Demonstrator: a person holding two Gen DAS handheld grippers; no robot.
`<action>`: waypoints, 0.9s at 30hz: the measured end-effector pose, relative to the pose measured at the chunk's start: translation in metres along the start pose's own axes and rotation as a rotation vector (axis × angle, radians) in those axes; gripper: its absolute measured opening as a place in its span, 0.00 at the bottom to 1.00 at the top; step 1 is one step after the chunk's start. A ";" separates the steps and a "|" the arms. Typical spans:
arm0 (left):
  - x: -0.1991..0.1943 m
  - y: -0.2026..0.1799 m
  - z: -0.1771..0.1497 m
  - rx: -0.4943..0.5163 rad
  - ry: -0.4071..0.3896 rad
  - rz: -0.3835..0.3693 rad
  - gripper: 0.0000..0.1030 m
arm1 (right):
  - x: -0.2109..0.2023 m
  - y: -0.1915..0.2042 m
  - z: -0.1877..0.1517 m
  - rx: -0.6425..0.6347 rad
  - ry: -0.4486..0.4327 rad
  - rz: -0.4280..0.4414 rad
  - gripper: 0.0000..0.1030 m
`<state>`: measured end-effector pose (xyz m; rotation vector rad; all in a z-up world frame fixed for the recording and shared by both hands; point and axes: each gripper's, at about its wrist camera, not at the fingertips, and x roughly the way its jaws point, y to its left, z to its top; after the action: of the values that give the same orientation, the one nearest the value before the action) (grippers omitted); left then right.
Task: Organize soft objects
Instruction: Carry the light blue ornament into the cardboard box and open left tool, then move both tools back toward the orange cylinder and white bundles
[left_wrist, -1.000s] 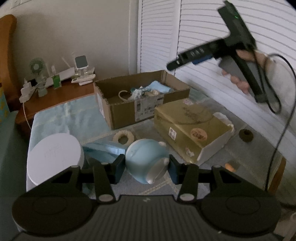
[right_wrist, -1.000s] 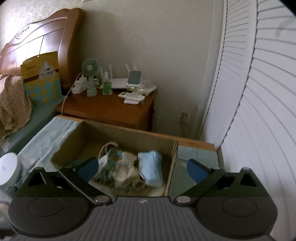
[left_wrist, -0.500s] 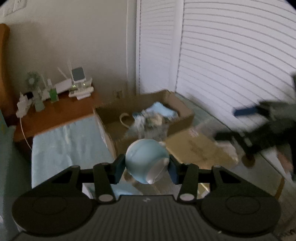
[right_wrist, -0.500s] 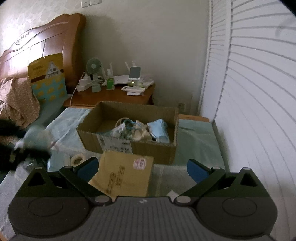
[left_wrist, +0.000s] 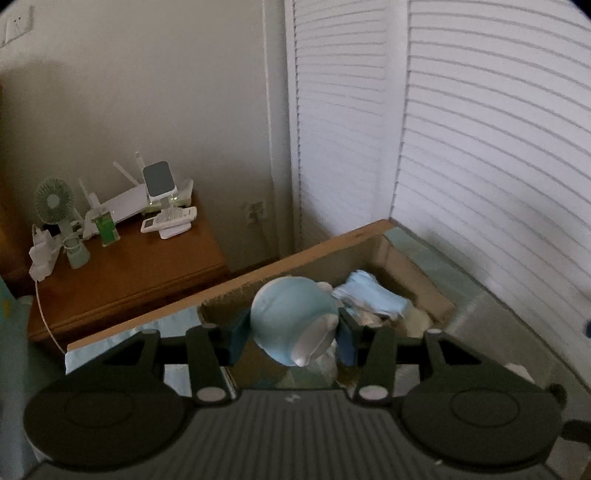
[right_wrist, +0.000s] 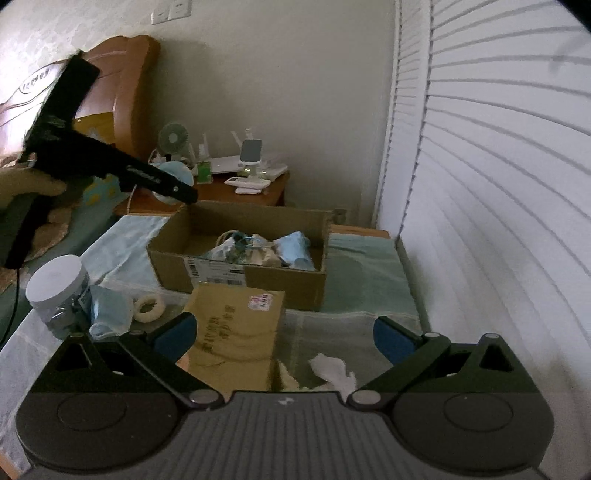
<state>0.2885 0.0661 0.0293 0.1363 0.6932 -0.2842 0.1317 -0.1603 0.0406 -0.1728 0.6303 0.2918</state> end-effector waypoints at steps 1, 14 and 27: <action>0.005 0.001 0.002 -0.008 0.000 0.006 0.50 | -0.001 -0.002 0.000 0.005 0.000 -0.003 1.00; -0.018 -0.005 -0.013 -0.034 -0.041 0.053 0.95 | -0.007 -0.011 -0.011 0.026 0.006 0.008 1.00; -0.093 -0.040 -0.079 0.015 -0.077 0.010 0.97 | -0.017 -0.010 -0.054 0.046 0.077 0.026 1.00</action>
<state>0.1602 0.0646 0.0281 0.1427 0.6136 -0.2835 0.0920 -0.1863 0.0090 -0.1320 0.7153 0.2967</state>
